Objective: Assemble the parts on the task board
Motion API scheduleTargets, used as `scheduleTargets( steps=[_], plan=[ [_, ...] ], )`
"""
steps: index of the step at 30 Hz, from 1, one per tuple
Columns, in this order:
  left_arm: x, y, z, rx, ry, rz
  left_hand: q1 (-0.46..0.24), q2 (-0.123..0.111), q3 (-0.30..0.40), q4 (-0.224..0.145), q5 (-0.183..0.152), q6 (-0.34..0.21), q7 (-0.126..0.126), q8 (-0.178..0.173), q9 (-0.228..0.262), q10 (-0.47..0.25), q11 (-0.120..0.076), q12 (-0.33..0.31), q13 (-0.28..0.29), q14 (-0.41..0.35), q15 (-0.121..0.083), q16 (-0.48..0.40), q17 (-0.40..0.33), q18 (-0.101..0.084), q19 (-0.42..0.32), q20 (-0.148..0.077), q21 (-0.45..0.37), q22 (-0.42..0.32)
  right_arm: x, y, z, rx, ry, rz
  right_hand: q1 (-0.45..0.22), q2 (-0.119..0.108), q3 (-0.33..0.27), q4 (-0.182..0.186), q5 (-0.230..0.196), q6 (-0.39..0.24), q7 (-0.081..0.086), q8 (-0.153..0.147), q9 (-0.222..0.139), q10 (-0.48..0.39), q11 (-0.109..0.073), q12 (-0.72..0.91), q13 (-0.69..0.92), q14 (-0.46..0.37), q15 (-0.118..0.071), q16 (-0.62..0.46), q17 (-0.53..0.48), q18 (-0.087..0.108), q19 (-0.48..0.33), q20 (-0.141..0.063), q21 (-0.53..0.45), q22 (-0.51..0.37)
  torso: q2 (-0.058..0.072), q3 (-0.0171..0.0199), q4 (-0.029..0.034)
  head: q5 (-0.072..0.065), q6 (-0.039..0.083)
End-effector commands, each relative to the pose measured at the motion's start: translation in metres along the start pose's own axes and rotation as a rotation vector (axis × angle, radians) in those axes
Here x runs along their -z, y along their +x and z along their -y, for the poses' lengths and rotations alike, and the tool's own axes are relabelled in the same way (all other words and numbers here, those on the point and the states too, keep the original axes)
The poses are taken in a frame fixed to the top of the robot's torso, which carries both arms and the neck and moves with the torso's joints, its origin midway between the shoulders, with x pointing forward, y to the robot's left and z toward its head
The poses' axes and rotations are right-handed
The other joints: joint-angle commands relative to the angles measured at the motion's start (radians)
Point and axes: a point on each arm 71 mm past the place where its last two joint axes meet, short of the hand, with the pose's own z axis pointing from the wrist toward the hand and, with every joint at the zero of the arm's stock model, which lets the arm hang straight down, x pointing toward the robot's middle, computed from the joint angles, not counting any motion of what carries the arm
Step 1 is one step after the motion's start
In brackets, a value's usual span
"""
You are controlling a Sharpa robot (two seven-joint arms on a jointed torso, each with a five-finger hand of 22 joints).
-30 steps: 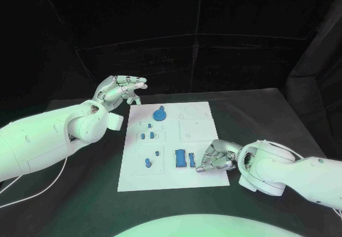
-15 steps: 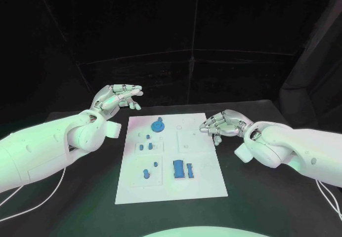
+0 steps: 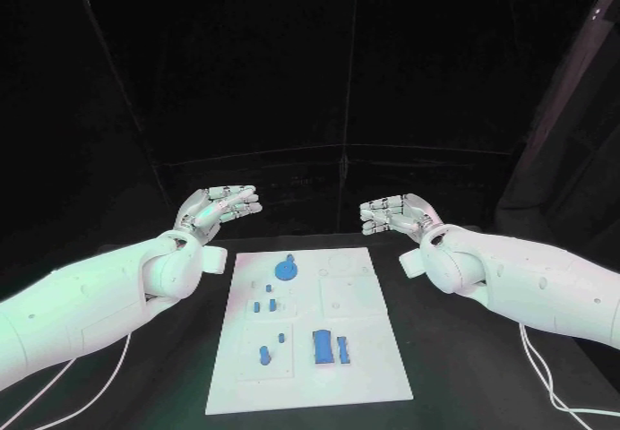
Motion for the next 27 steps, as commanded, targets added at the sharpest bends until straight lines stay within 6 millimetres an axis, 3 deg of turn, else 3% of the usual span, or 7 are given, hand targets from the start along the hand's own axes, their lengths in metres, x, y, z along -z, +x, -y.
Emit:
scheduleTargets(
  steps=[1, 6, 7, 11, 12, 18, 27],
  plan=[
    [-0.004, -0.005, -0.005, 0.024, 0.002, 0.066, 0.006, 0.010, -0.016, 0.002, -0.002, -0.009, -0.004, -0.013, 0.000, -0.007, 0.003, -0.027, -0.001, 0.001, 0.009, -0.055, -0.022, 0.010, -0.008, 0.013, -0.010, -0.017, -0.007, 0.002, -0.005, -0.060, -0.069, 0.002, -0.027, -0.011, 0.010, -0.017, -0.013, -0.002, 0.000, -0.007, -0.030, -0.002, 0.014, -0.029, -0.067, -0.016, 0.018, -0.065, -0.068, 0.014, 0.001, 0.019, -0.067, -0.048, -0.020, 0.0030, 0.0025, 0.003, 0.015],
    [-0.009, -0.005, -0.013, 0.018, -0.005, 0.092, 0.008, 0.014, -0.028, 0.004, -0.002, -0.009, -0.001, -0.021, 0.000, -0.009, 0.005, -0.044, -0.001, 0.009, 0.011, -0.082, -0.031, 0.010, -0.004, 0.015, -0.010, -0.025, -0.018, 0.007, -0.003, -0.064, -0.082, 0.005, -0.043, -0.008, 0.018, -0.035, -0.012, -0.003, 0.004, -0.006, -0.050, -0.003, 0.016, -0.033, -0.106, -0.011, 0.022, -0.085, -0.111, 0.014, 0.014, 0.024, -0.101, -0.074, -0.023, 0.0038, 0.0075, 0.007, 0.058],
    [-0.008, -0.002, -0.012, 0.004, -0.011, 0.051, -0.361, -0.015, -0.098, 0.099, -0.054, -0.294, -0.065, -0.097, -0.066, -0.303, -0.049, -0.077, -0.063, -0.267, -0.041, -0.143, -0.112, -0.050, -0.246, -0.072, -0.036, -0.082, -0.015, 0.007, 0.000, -0.025, -0.034, 0.013, -0.476, -0.091, 0.116, -0.110, -0.058, -0.289, -0.056, -0.069, -0.146, -0.329, -0.034, -0.099, -0.133, -0.346, -0.018, -0.149, -0.162, -0.051, -0.301, -0.044, -0.142, -0.164, -0.016, 0.0023, 0.0033, 0.004, 0.034],
    [-0.006, 0.001, -0.013, 0.000, -0.015, 0.057, -0.458, -0.015, -0.123, 0.099, -0.054, -0.375, -0.079, -0.097, -0.066, -0.388, -0.062, -0.089, -0.063, -0.340, -0.051, -0.163, -0.112, -0.051, -0.308, -0.091, -0.107, -0.099, -0.012, 0.010, 0.000, -0.035, -0.036, 0.022, -0.603, -0.091, 0.116, -0.110, -0.072, -0.371, -0.069, -0.069, -0.146, -0.419, -0.042, -0.099, -0.206, -0.437, -0.023, -0.149, -0.180, -0.051, -0.383, -0.061, -0.157, -0.164, -0.016, 0.0059, 0.0084, 0.014, 0.029],
    [-0.005, 0.002, -0.013, -0.003, -0.017, 0.061, -0.482, -0.015, -0.128, 0.099, -0.054, -0.394, -0.083, -0.097, -0.066, -0.407, -0.066, -0.092, -0.063, -0.358, -0.054, -0.167, -0.112, -0.057, -0.324, -0.096, -0.107, -0.103, -0.011, 0.011, 0.000, -0.040, -0.037, 0.027, -0.629, -0.091, 0.116, -0.110, -0.076, -0.388, -0.072, -0.069, -0.146, -0.438, -0.044, -0.099, -0.206, -0.457, -0.093, -0.149, -0.184, -0.051, -0.402, -0.065, -0.160, -0.164, -0.016, 0.0077, 0.0110, 0.019, 0.027],
    [0.008, 0.015, -0.018, -0.028, -0.038, 0.097, -0.649, -0.015, -0.160, 0.099, -0.054, -0.524, -0.111, -0.097, -0.066, -0.543, -0.090, -0.166, -0.063, -0.482, -0.076, -0.196, -0.112, -0.078, -0.433, -0.135, -0.107, -0.129, 0.005, 0.026, -0.001, -0.092, -0.041, 0.079, -0.829, -0.091, 0.116, -0.110, -0.098, -0.520, -0.098, -0.069, -0.146, -0.587, -0.133, -0.099, -0.206, -0.609, -0.093, -0.149, -0.208, -0.080, -0.544, -0.096, -0.250, -0.164, -0.016, 0.0166, 0.0238, 0.044, 0.015],
    [0.044, 0.048, -0.021, -0.093, -0.081, 0.187, -0.822, -0.015, -0.196, 0.099, -0.054, -0.660, -0.205, -0.097, -0.066, -0.683, -0.172, -0.166, -0.063, -0.612, -0.150, -0.295, -0.112, -0.099, -0.546, -0.174, -0.107, -0.219, 0.046, 0.056, -0.006, -0.189, -0.012, 0.192, -1.032, -0.091, 0.116, -0.110, -0.171, -0.654, -0.186, -0.069, -0.146, -0.739, -0.133, -0.099, -0.206, -0.764, -0.093, -0.149, -0.293, -0.096, -0.688, -0.128, -0.250, -0.164, -0.016, 0.0168, 0.0240, 0.044, 0.015]
  ],
)
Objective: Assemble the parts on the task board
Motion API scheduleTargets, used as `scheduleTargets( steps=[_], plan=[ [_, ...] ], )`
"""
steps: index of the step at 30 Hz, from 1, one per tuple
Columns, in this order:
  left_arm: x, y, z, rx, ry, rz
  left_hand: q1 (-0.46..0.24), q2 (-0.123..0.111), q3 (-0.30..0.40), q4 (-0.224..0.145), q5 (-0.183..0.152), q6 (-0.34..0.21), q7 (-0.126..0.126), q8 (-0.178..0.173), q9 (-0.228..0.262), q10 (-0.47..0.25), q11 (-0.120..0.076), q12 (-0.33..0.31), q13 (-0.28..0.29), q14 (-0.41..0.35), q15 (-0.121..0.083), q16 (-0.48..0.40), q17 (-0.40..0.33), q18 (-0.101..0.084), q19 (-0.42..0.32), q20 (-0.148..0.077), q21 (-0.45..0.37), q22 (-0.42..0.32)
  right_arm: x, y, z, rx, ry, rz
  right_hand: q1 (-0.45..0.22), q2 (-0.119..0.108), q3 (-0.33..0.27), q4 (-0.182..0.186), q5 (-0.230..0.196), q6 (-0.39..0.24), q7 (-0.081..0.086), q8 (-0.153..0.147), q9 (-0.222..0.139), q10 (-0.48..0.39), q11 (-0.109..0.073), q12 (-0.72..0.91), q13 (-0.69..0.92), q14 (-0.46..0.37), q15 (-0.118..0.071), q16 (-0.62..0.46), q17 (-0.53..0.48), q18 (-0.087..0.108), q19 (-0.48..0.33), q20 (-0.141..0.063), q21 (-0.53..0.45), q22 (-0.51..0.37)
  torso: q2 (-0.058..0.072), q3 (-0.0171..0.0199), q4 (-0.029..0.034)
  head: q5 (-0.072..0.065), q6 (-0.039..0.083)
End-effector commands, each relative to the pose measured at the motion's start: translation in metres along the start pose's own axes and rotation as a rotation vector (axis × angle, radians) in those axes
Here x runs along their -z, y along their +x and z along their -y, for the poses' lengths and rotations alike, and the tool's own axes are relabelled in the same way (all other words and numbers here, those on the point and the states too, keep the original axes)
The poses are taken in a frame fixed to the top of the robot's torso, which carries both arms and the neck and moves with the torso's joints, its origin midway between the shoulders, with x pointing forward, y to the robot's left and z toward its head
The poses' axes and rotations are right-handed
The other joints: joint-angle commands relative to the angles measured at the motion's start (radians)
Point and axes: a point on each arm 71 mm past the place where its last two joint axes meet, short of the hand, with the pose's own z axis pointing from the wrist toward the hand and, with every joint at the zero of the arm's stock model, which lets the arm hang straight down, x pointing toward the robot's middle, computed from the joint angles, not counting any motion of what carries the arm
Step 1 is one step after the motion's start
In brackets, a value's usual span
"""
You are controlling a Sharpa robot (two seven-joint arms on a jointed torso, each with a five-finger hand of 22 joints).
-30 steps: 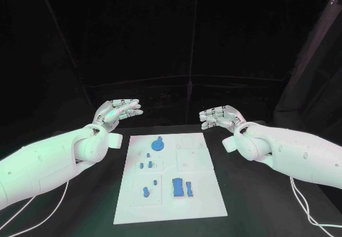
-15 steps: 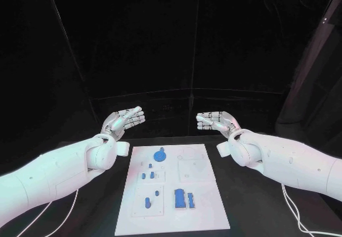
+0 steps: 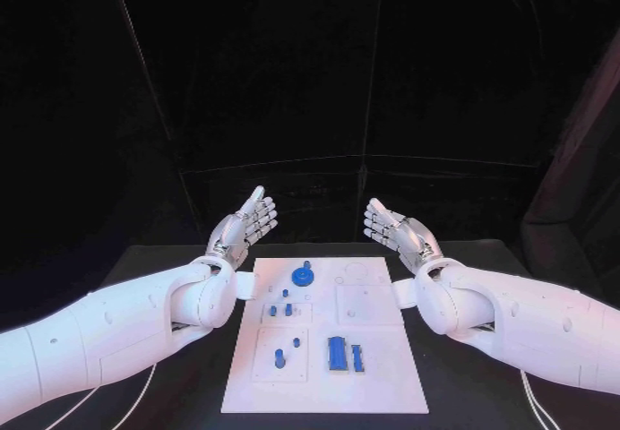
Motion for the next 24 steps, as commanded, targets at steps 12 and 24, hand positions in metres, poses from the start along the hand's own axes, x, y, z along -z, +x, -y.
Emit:
scheduleTargets(
  steps=[12, 24],
  plan=[
    [0.038, 0.020, 0.004, -0.145, -0.014, 0.183, -0.316, -0.002, -0.116, 0.003, -0.008, -0.248, -0.087, -0.007, -0.003, -0.257, -0.049, -0.014, -0.003, -0.235, -0.036, -0.096, -0.004, -0.108, -0.204, -0.126, -0.008, -0.072, 0.025, 0.006, -0.005, -0.042, 0.009, 0.196, -0.377, -0.004, 0.009, -0.002, -0.034, -0.249, -0.072, -0.008, -0.004, -0.280, -0.025, -0.007, -0.006, -0.286, -0.009, -0.008, -0.058, -0.106, -0.266, -0.102, -0.026, -0.004, 0.000, 0.0007, 0.0012, 0.000, 0.000],
    [0.039, 0.020, 0.004, -0.145, -0.014, 0.184, -0.409, -0.002, -0.116, 0.003, -0.008, -0.322, -0.087, -0.007, -0.003, -0.333, -0.049, -0.014, -0.003, -0.305, -0.036, -0.096, -0.004, -0.108, -0.264, -0.126, -0.008, -0.072, 0.025, 0.006, -0.005, -0.042, 0.009, 0.196, -0.489, -0.004, 0.009, -0.002, -0.034, -0.323, -0.072, -0.008, -0.004, -0.364, -0.025, -0.007, -0.006, -0.372, -0.009, -0.008, -0.058, -0.106, -0.347, -0.102, -0.026, -0.004, 0.000, 0.0007, 0.0012, 0.000, 0.000]
  ],
)
